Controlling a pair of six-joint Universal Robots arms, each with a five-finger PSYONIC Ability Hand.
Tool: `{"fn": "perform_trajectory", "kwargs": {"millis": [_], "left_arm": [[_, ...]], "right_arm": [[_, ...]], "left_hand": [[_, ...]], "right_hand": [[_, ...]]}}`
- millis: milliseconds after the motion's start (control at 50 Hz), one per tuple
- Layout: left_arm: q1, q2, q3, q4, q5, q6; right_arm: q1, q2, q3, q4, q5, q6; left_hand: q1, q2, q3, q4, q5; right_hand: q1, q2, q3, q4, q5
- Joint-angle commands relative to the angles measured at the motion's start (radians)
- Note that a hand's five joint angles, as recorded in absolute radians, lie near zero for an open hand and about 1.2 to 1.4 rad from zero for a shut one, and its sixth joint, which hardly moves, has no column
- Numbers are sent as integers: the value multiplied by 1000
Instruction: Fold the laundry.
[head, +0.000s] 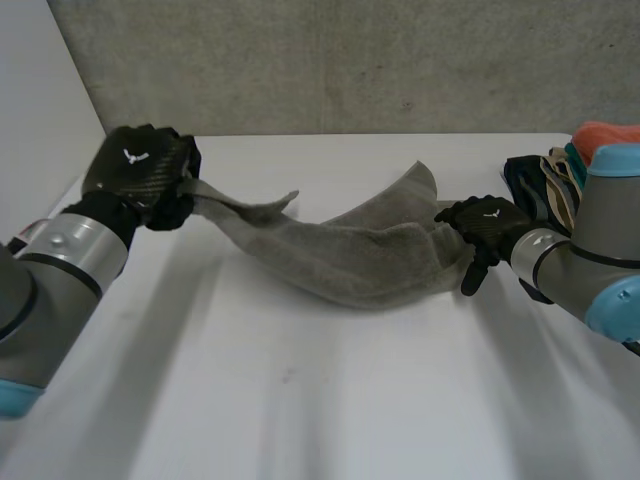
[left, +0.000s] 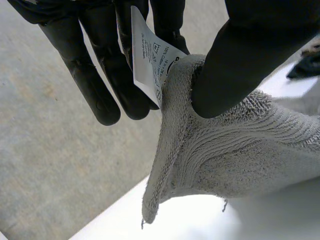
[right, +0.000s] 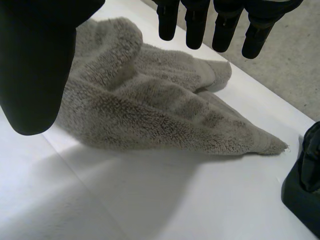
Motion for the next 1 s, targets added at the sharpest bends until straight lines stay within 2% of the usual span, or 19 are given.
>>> {"fn": "perform_trajectory", "kwargs": {"millis": [20,200,280,360,400,420,500,580,660,740,860,1000], "left_arm": [[11,127,1,-62,2,-60],[17,204,-2,-99,23,-94],[25,210,1,-101,20,-100],[31,212,4,-107,14,-114],[34,212,7,-113,11,-128],[36,212,7,-116,10,-132],[43,222,10,-135,7,-160],[63,256,8,-168,11,-185],[95,287,2,-207,16,-208],[132,308,-15,-249,23,-257],[181,314,-64,-303,42,-372],[197,284,-162,-319,105,-511]], "right_arm": [[-4,98,-129,3,8,-43],[-8,192,-238,52,5,-132],[4,232,-258,52,10,-150],[13,246,-267,42,10,-144],[15,244,-272,20,14,-121],[13,243,-274,11,17,-109],[0,177,-251,-30,53,-45],[-39,30,-191,-52,56,-23],[-79,-151,-159,-52,22,-45],[-88,-268,-165,-24,-15,-65],[-77,-320,-218,-32,-52,-65],[3,-232,-304,-52,-42,-60]], "left_hand": [[238,199,202,193,243],[238,199,202,193,243],[238,199,202,193,243],[238,199,202,193,243],[238,199,202,193,243],[238,199,202,193,243],[238,199,202,193,243],[238,199,202,193,243],[238,199,202,193,243],[238,199,202,193,243],[238,199,202,193,243],[238,199,202,193,243]], "right_hand": [[19,39,39,37,28],[131,151,151,149,139],[262,283,283,281,271],[582,602,602,600,590],[1068,1088,1088,1086,1077],[1169,1190,1190,1188,1178],[1170,1191,1191,1189,1179],[1170,1191,1191,1189,1179],[1170,1191,1191,1189,1179],[1170,1191,1191,1189,1179],[1170,1191,1191,1189,1179],[1170,1191,1191,1189,1179]]}}
